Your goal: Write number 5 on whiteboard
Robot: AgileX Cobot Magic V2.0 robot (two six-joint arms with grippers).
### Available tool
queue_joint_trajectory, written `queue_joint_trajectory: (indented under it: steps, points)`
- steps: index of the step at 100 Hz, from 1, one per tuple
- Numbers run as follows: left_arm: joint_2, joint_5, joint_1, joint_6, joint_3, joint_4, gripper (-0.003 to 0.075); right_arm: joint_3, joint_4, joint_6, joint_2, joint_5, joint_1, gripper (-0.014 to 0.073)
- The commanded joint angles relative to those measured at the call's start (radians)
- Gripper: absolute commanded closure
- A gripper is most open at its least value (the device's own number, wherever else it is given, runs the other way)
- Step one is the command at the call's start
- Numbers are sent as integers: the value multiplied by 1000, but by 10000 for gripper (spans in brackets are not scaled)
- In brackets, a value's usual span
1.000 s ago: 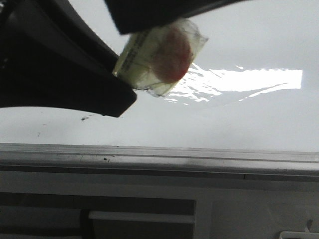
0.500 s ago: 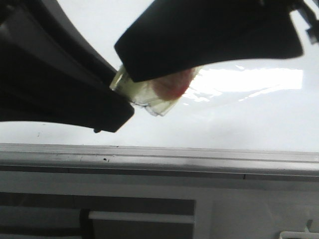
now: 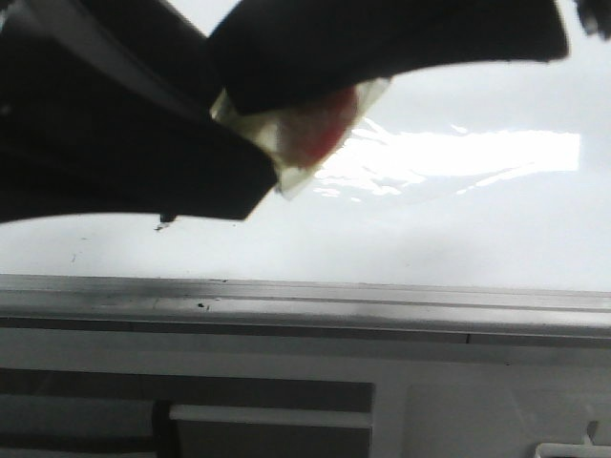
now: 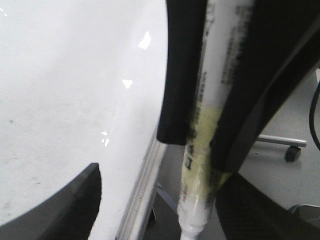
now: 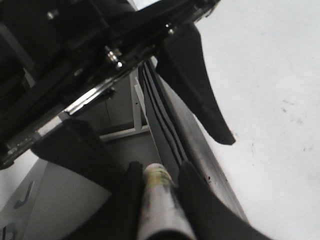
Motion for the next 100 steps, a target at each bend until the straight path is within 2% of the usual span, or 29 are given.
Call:
queue_joint_trajectory:
  steps: [1,11,25,36,48,56,65,100]
  points:
    - [-67,-98,-4,-13,-39,-77,239,-30,5,4,-18,-65,1,655]
    - [-145,-130,-4,-24,-39,-104,248,-30,-11,4,-33,-105,1,655]
    - [-274,-206,7,-24,-8,-148,319,-30,-55,4,-46,-192,-7,655]
    - [-371,-333,46,-24,74,-251,428,-30,-112,4,-46,-231,-35,655]
    - [-465,-467,97,-24,176,-448,561,-30,-135,-1,-46,-238,-104,655]
    - [-511,-494,114,-24,229,-523,652,-30,-135,-1,-46,-238,-154,655]
    - [-541,-487,117,-24,263,-534,742,-30,-163,-1,-46,-238,-200,655]
    - [-539,-445,117,-24,272,-534,741,-30,-295,-1,28,-260,-246,655]
